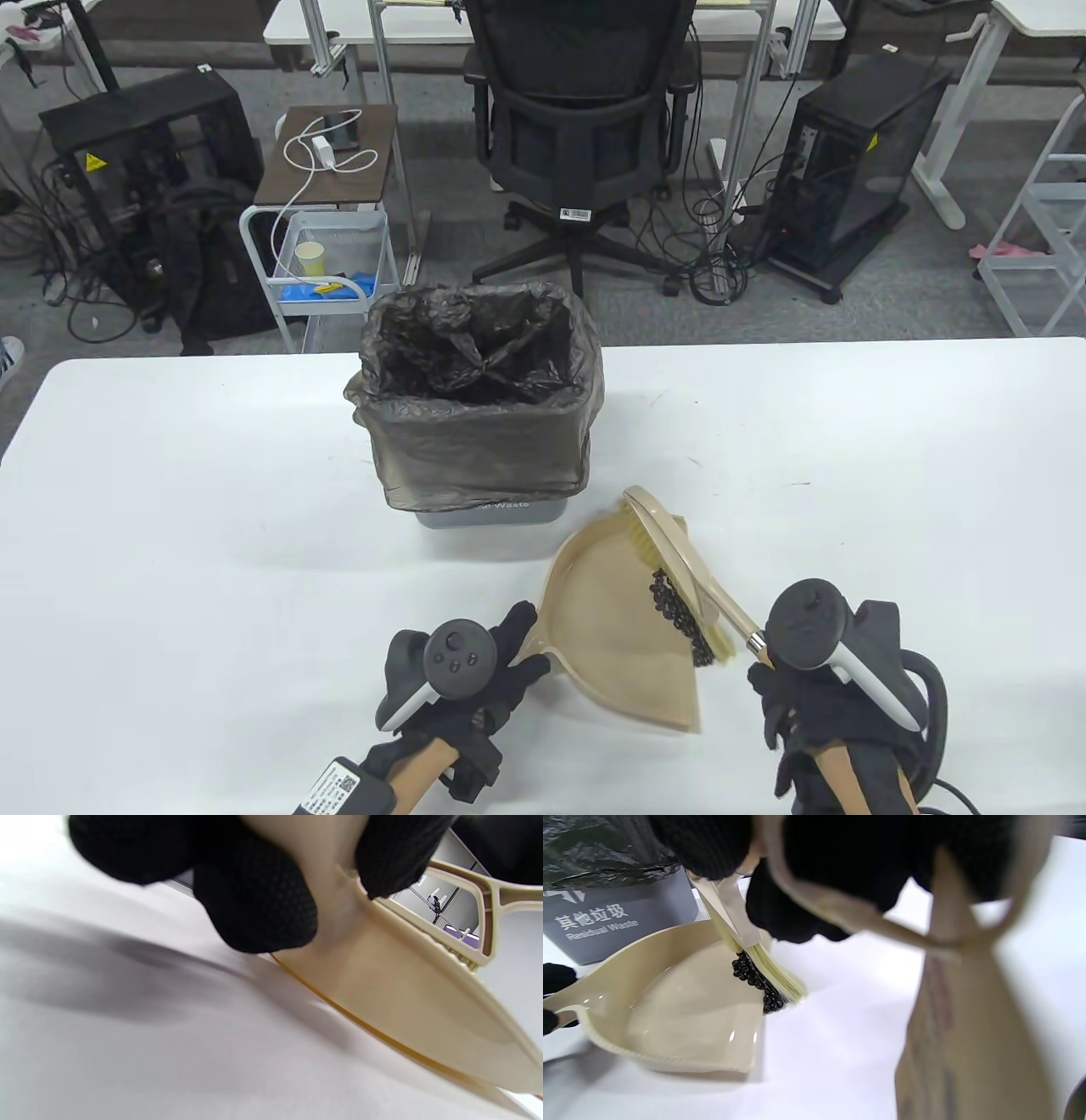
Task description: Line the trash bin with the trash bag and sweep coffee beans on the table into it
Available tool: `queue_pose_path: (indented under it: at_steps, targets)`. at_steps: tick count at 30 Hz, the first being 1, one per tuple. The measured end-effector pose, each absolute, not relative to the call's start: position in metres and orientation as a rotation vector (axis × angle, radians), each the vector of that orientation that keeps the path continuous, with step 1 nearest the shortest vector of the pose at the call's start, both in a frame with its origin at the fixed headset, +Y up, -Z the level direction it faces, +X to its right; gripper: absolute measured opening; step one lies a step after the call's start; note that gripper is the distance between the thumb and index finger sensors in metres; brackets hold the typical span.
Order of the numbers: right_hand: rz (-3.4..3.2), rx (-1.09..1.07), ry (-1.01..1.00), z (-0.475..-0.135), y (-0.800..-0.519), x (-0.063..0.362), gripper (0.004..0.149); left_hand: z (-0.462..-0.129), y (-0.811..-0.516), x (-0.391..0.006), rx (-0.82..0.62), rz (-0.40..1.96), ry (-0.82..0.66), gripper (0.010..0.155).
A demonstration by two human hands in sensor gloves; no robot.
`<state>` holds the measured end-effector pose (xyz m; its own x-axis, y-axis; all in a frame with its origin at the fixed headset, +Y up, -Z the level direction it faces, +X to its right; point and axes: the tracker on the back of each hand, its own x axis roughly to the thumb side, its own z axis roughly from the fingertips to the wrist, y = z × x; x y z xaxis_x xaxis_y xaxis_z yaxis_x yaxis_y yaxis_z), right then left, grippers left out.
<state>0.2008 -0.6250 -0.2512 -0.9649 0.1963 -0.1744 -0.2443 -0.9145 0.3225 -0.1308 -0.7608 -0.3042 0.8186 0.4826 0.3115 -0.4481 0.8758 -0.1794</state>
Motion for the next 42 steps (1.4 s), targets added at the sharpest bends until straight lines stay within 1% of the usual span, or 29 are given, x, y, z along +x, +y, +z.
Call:
queue_pose_path:
  at_steps: [6, 9, 11, 15, 19, 24, 26, 28, 32, 35, 39, 40, 42]
  targets:
    - [2.871, -0.108, 0.489, -0.248, -0.627, 0.194, 0.065, -0.303, -0.761, -0.128, -0.096, 0.476, -0.365, 0.07]
    - [2.854, -0.078, 0.472, -0.246, -0.626, 0.194, 0.065, -0.304, -0.762, -0.128, -0.108, 0.477, -0.358, 0.075]
    - [2.835, -0.06, 0.46, -0.244, -0.625, 0.199, 0.065, -0.307, -0.764, -0.131, -0.133, 0.504, -0.346, 0.076]
    - [2.731, -0.045, 0.432, -0.241, -0.623, 0.216, 0.065, -0.31, -0.768, -0.135, -0.135, 0.571, -0.339, 0.073]
    - [2.689, -0.077, 0.296, -0.237, -0.616, 0.237, 0.065, -0.311, -0.769, -0.136, -0.139, 0.583, -0.343, 0.07]
    - [2.596, -0.141, 0.041, -0.241, -0.616, 0.261, 0.065, -0.312, -0.769, -0.139, -0.143, 0.614, -0.348, 0.069]
    - [2.524, -0.169, -0.083, -0.247, -0.625, 0.268, 0.065, -0.313, -0.768, -0.142, -0.147, 0.645, -0.345, 0.069]
    - [2.457, -0.196, -0.167, -0.254, -0.635, 0.271, 0.065, -0.314, -0.769, -0.145, -0.148, 0.664, -0.34, 0.069]
    - [2.328, -0.254, -0.315, -0.275, -0.667, 0.275, 0.065, -0.315, -0.769, -0.15, -0.149, 0.703, -0.327, 0.069]
    - [2.258, -0.291, -0.329, -0.292, -0.694, 0.276, 0.065, -0.315, -0.768, -0.153, -0.139, 0.722, -0.321, 0.069]
    - [2.192, -0.309, -0.336, -0.304, -0.727, 0.28, 0.065, -0.316, -0.768, -0.155, -0.135, 0.742, -0.315, 0.069]
    - [2.168, -0.316, -0.346, -0.306, -0.732, 0.281, 0.065, -0.316, -0.768, -0.156, -0.136, 0.746, -0.314, 0.069]
    - [2.152, -0.329, -0.3, -0.308, -0.734, 0.287, 0.065, -0.317, -0.767, -0.156, -0.127, 0.752, -0.317, 0.069]
